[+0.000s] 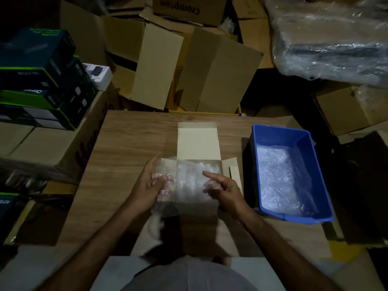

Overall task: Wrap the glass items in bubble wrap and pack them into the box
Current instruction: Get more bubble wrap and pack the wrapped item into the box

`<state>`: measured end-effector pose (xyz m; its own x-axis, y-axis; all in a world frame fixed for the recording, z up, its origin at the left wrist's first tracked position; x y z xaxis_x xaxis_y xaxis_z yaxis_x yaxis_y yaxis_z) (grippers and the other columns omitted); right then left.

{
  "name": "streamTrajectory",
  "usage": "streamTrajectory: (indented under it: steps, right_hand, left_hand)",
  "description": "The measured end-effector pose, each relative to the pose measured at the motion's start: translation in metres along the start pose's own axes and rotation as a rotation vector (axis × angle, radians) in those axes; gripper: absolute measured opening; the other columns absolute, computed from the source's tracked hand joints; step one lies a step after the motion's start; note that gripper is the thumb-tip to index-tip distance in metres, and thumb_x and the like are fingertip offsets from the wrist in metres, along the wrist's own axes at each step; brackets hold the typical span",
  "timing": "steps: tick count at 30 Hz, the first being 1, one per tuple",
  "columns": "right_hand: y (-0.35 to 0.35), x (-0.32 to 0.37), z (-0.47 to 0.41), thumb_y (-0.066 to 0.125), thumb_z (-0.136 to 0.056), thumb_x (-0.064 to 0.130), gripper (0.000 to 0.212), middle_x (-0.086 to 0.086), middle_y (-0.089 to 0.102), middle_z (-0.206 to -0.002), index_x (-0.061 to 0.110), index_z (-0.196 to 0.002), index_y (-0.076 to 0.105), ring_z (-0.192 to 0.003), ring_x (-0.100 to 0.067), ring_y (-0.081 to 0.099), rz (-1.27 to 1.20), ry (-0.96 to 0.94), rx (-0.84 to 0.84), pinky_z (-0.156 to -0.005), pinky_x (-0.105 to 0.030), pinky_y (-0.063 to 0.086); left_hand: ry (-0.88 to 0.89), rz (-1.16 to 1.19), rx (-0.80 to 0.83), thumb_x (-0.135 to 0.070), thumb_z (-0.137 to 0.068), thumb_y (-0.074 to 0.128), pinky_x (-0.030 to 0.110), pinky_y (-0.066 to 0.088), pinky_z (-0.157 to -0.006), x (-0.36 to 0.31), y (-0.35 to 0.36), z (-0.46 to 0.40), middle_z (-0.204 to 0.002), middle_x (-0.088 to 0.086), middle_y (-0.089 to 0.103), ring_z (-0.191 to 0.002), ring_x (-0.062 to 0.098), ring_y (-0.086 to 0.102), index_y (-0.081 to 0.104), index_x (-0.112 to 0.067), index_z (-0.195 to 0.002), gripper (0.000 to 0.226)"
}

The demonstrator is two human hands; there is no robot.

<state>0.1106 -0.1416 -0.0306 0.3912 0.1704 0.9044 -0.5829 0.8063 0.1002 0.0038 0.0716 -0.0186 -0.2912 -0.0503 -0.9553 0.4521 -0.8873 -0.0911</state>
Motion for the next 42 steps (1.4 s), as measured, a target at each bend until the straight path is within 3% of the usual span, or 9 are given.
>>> streamTrajectory:
  steps: [6, 9, 13, 16, 19, 23, 30, 36, 42]
  right_hand:
    - [-0.007, 0.008, 0.002, 0.084, -0.075, -0.001, 0.050, -0.004, 0.071, -0.124, 0.018, -0.120, 0.073, -0.106, -0.012, 0.070, 0.129, -0.069, -0.082, -0.081, -0.021, 0.058]
    - [-0.004, 0.021, 0.004, 0.089, -0.075, 0.016, 0.051, 0.006, 0.068, -0.122, 0.029, -0.121, 0.071, -0.102, -0.008, 0.069, 0.448, -0.098, -0.096, -0.081, -0.023, 0.060]
    - [0.010, 0.042, 0.005, 0.085, -0.081, 0.029, 0.023, 0.013, 0.073, -0.100, 0.026, -0.103, 0.079, -0.084, -0.005, 0.067, 0.792, -0.132, 0.014, -0.075, -0.027, 0.055]
    - [0.017, 0.056, 0.008, 0.083, -0.084, 0.022, 0.011, -0.008, 0.071, -0.079, 0.013, -0.081, 0.077, -0.073, -0.024, 0.068, 0.580, -0.141, 0.134, -0.072, -0.042, 0.057]
    - [0.021, 0.056, 0.016, 0.072, -0.092, 0.018, 0.024, -0.019, 0.073, -0.106, 0.000, -0.108, 0.070, -0.103, -0.035, 0.069, 0.210, -0.061, 0.182, -0.091, -0.044, 0.056]
    - [0.029, 0.038, 0.012, 0.064, -0.099, 0.021, 0.028, -0.017, 0.073, -0.114, 0.006, -0.122, 0.065, -0.106, -0.036, 0.071, 0.006, -0.027, 0.032, -0.092, -0.050, 0.058]
    - [0.035, 0.006, 0.013, 0.067, -0.096, 0.011, 0.042, -0.013, 0.069, -0.128, 0.020, -0.136, 0.058, -0.119, -0.033, 0.066, -0.160, 0.071, 0.033, -0.103, -0.057, 0.050]
    - [0.038, -0.002, 0.016, 0.063, -0.093, 0.001, 0.052, -0.016, 0.066, -0.133, 0.024, -0.139, 0.057, -0.128, -0.040, 0.058, -0.254, 0.139, 0.099, -0.111, -0.065, 0.038]
    - [0.035, 0.002, 0.013, 0.064, -0.094, 0.000, 0.041, -0.023, 0.068, -0.122, 0.022, -0.128, 0.067, -0.107, -0.033, 0.067, -0.180, 0.071, 0.072, -0.093, -0.051, 0.057]
  left_hand:
    - [-0.065, -0.069, 0.185, 0.003, -0.074, 0.083, 0.022, 0.059, -0.077, -0.012, -0.001, 0.001, -0.116, 0.005, 0.074, -0.096, 0.009, 0.073, 0.066, -0.012, -0.130, 0.060]
    - [0.017, -0.441, 0.197, -0.013, -0.068, 0.092, 0.026, 0.058, -0.089, -0.026, -0.009, -0.004, -0.124, -0.003, 0.070, -0.102, 0.001, 0.068, 0.070, -0.018, -0.125, 0.062]
    - [0.132, -0.686, 0.256, -0.029, -0.086, 0.078, 0.030, 0.057, -0.077, -0.047, -0.011, -0.005, -0.100, -0.006, 0.071, -0.087, -0.002, 0.064, 0.078, -0.022, -0.094, 0.011]
    - [0.206, -0.597, 0.371, -0.031, -0.093, 0.069, 0.023, 0.050, -0.090, -0.062, -0.011, -0.002, -0.124, -0.011, 0.058, -0.112, -0.006, 0.053, 0.073, -0.025, -0.101, 0.011]
    - [0.089, -0.197, 0.424, -0.017, -0.100, 0.058, 0.027, 0.056, -0.088, -0.064, -0.011, -0.001, -0.121, 0.004, 0.071, -0.110, 0.013, 0.068, 0.069, -0.011, -0.116, 0.020]
    - [-0.064, 0.060, 0.378, -0.012, -0.098, 0.061, 0.027, 0.059, -0.076, -0.045, -0.006, -0.004, -0.116, 0.026, 0.070, -0.102, 0.032, 0.069, 0.060, 0.001, -0.125, 0.031]
    - [-0.213, 0.178, 0.440, -0.007, -0.095, 0.065, 0.047, 0.051, -0.104, -0.011, -0.016, -0.002, -0.125, 0.017, 0.069, -0.122, 0.032, 0.064, 0.056, -0.013, -0.136, 0.043]
    - [-0.237, 0.259, 0.493, 0.005, -0.089, 0.067, 0.042, 0.048, -0.107, -0.008, -0.021, 0.006, -0.137, 0.011, 0.064, -0.127, 0.025, 0.061, 0.051, -0.013, -0.142, 0.058]
    - [-0.167, 0.170, 0.418, 0.006, -0.085, 0.071, 0.036, 0.062, -0.080, -0.004, -0.029, 0.006, -0.128, 0.014, 0.069, -0.101, 0.027, 0.072, 0.054, -0.012, -0.138, 0.058]
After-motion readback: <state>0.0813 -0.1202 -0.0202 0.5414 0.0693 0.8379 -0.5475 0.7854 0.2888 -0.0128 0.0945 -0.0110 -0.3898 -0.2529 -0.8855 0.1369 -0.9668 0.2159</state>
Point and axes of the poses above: each hand's wrist, its own z-axis away from the middle knuckle, its own y-axis out of the palm, x = y × z, the point moved 9 cm from there along -z, towards the middle knuckle
